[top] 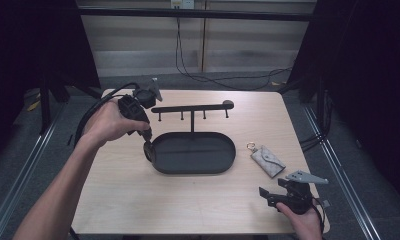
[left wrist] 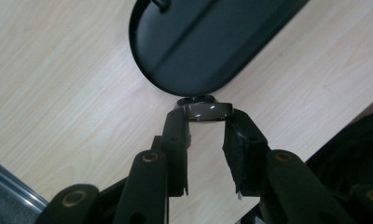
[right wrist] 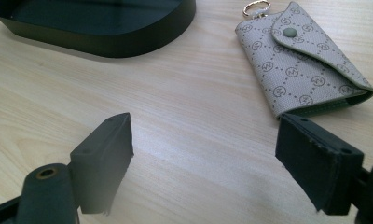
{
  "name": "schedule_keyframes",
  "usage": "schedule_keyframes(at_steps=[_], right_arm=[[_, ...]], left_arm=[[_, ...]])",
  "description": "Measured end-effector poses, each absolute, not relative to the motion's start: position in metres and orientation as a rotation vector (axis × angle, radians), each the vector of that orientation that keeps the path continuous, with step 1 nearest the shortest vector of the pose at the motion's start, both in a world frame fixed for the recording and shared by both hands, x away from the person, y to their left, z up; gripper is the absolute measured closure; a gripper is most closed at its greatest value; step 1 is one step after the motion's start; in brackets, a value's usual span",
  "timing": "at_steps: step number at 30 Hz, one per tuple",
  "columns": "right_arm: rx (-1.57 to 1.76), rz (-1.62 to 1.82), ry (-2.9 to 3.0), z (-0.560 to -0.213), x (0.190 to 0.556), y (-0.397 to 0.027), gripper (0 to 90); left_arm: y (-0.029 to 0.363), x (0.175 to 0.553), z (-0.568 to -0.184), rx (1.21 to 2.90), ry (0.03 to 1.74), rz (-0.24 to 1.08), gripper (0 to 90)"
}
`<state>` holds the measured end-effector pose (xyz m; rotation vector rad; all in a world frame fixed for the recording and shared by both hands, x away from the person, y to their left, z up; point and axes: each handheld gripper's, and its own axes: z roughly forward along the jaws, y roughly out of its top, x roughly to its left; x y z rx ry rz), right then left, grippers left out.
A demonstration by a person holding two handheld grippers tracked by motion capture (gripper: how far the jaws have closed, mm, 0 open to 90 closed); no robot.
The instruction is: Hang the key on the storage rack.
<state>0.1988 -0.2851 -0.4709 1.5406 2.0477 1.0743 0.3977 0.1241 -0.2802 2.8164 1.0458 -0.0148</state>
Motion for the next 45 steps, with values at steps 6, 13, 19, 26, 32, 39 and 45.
schedule_keyframes(at_steps=[6, 13, 19, 26, 32, 39, 45], right_arm=[[1.532, 1.091, 2.032, -0.470, 0.197, -0.289, 17.1], [1.528, 1.082, 2.041, -0.470, 0.198, -0.288, 17.0], [1.538, 1.078, 2.035, -0.471, 0.198, -0.288, 17.1], [1.536, 1.076, 2.044, -0.471, 0.198, -0.288, 17.5], [1.532, 1.071, 2.052, -0.471, 0.199, -0.287, 17.5], [1.527, 1.064, 2.065, -0.472, 0.199, -0.286, 17.6], [1.519, 1.067, 2.071, -0.472, 0.199, -0.285, 17.6]], left_arm=[[0.117, 0.410, -0.277, 2.814, 1.062, -0.025, 70.6], [0.108, 0.423, -0.280, 2.819, 1.114, -0.023, 70.7], [0.103, 0.436, -0.290, 2.819, 1.148, -0.047, 70.6], [0.102, 0.445, -0.297, 2.766, 1.223, -0.061, 70.6], [0.097, 0.450, -0.301, 2.764, 1.241, -0.079, 70.6], [0.090, 0.455, -0.305, 2.764, 1.302, -0.053, 70.5], [0.089, 0.459, -0.306, 2.745, 1.356, -0.043, 70.3]])
